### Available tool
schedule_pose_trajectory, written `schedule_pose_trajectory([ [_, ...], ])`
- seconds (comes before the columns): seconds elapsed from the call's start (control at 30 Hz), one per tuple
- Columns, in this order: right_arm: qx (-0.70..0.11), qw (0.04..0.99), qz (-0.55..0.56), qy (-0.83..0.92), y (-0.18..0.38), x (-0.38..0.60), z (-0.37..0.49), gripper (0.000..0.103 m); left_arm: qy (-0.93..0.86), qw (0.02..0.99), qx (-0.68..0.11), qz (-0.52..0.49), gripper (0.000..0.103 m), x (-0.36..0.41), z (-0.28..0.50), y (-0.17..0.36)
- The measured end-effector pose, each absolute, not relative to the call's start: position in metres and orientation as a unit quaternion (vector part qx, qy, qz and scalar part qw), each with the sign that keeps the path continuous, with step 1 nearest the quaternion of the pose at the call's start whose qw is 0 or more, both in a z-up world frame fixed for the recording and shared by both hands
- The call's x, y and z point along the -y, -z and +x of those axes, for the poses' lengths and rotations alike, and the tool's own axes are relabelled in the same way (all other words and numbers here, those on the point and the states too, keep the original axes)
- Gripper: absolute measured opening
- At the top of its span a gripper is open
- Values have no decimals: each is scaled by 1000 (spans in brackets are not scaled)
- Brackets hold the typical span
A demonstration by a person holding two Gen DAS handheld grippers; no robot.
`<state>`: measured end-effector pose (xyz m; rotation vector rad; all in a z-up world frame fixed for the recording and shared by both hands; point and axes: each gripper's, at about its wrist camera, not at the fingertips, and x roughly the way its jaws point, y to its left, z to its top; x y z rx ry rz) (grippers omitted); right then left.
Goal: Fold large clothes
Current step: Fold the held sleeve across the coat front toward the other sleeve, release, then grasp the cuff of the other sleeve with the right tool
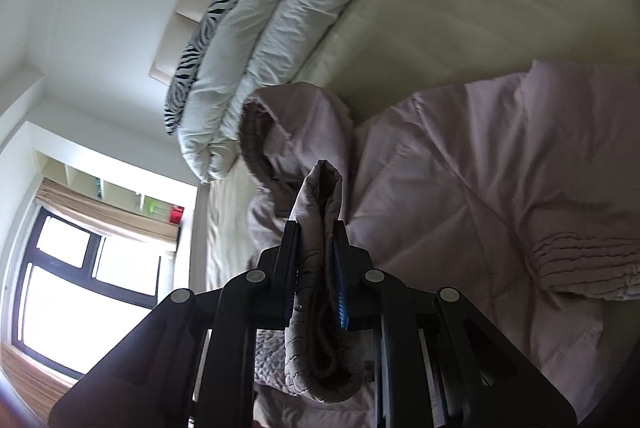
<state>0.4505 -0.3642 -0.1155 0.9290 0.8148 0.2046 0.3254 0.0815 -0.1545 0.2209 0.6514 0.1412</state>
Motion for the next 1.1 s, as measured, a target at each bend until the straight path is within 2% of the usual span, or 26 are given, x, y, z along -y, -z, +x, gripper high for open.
schedule_pose_trajectory([
  [0.1, -405, 801, 437, -56, 161, 373, 457, 15, -74, 936, -335, 86, 77, -90, 332, 162],
  [0.2, -415, 790, 450, -29, 198, 384, 457, 14, -79, 934, -341, 67, 83, -97, 331, 166],
  [0.27, -414, 794, 446, -21, 212, 387, 456, 13, -82, 932, -348, 56, 88, -100, 333, 168],
  [0.37, -402, 795, 453, -14, 224, 392, 454, 13, -76, 927, -365, 33, 90, -106, 331, 168],
  [0.5, -399, 804, 441, -14, 216, 396, 452, 14, -52, 923, -382, 18, 89, -109, 311, 162],
  [0.63, -381, 833, 400, -6, 185, 400, 438, 15, -28, 918, -396, 12, 89, -112, 274, 153],
  [0.73, -358, 868, 344, 5, 153, 391, 422, 15, -33, 929, -368, 7, 89, -119, 259, 132],
  [0.87, -368, 871, 313, -85, 129, 346, 418, 15, -30, 947, -318, 10, 89, -114, 287, 101],
  [1.03, -403, 862, 256, -168, 130, 273, 426, 15, -6, 941, -337, 34, 89, -86, 338, 99],
  [1.1, -418, 861, 244, -154, 144, 262, 431, 15, -6, 928, -369, 58, 80, -72, 356, 117],
])
